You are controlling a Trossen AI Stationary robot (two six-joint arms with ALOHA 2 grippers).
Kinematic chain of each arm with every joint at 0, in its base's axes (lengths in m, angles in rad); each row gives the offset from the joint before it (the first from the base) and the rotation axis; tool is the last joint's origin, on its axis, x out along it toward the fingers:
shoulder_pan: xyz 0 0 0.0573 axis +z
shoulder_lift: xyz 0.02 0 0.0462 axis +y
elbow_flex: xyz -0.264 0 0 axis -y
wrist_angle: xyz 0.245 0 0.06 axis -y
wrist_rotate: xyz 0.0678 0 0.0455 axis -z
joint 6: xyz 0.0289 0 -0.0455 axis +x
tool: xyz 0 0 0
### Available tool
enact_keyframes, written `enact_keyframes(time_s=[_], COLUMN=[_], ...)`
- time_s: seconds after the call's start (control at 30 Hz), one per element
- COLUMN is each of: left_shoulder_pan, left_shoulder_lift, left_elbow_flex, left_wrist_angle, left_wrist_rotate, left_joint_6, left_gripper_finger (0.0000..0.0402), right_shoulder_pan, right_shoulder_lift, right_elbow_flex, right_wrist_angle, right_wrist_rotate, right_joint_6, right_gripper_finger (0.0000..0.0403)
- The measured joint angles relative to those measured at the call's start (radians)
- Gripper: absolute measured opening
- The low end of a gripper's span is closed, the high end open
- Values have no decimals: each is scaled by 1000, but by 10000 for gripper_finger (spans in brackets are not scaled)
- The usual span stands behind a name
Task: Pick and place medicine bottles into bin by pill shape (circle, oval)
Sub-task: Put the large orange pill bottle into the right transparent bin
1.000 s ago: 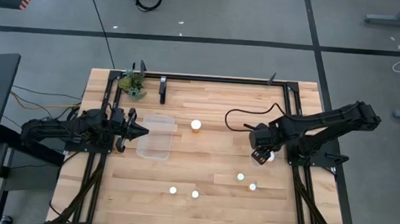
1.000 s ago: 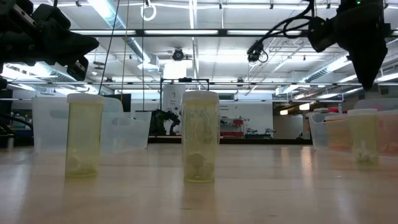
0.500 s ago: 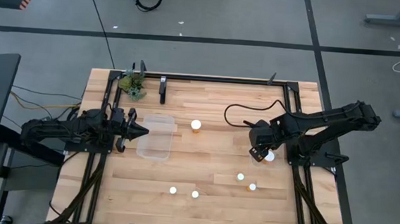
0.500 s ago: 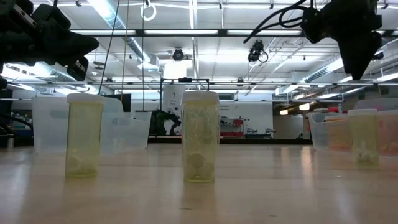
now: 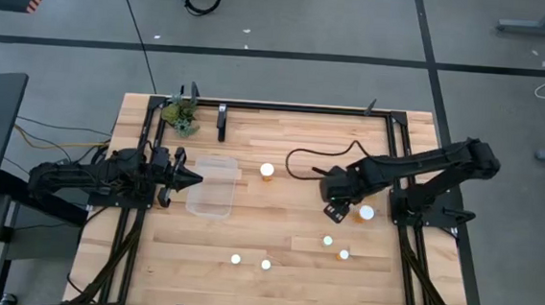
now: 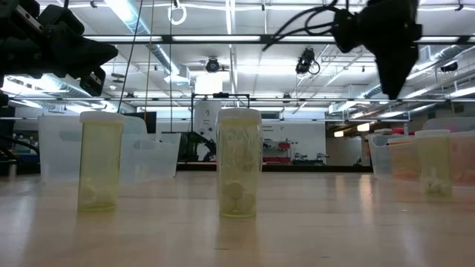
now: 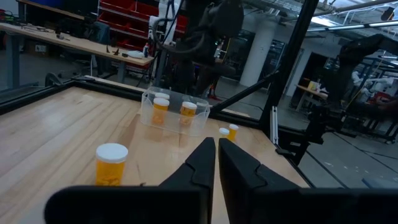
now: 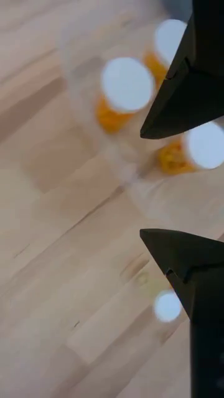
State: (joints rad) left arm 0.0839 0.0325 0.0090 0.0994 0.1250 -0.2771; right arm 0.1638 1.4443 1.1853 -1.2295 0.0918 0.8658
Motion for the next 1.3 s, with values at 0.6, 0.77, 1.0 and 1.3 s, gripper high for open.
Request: enact_keyframes(time_s=[0.6, 0.77, 1.0, 1.3], left_shoulder_pan=[0, 0, 0, 0], left_shoulder_lift=[0, 0, 0, 0], left_elbow_flex=[0, 0, 0, 0], left_wrist_angle=[0, 0, 0, 0], left_wrist_rotate=[0, 0, 0, 0], left_joint_6=[0, 0, 0, 0], left_gripper_finger=[25, 30, 36, 28], right_shoulder_pan=[-125, -152, -172, -213], right_shoulder_lift=[319, 374, 472, 655], right_elbow_flex=[383, 467, 599, 837], right_wrist_angle=[-4, -4, 8, -7], right_wrist_rotate=[57, 58, 57, 40], right_joint_6=[-385, -458, -555, -722], right_gripper_finger=[255, 255, 255, 255])
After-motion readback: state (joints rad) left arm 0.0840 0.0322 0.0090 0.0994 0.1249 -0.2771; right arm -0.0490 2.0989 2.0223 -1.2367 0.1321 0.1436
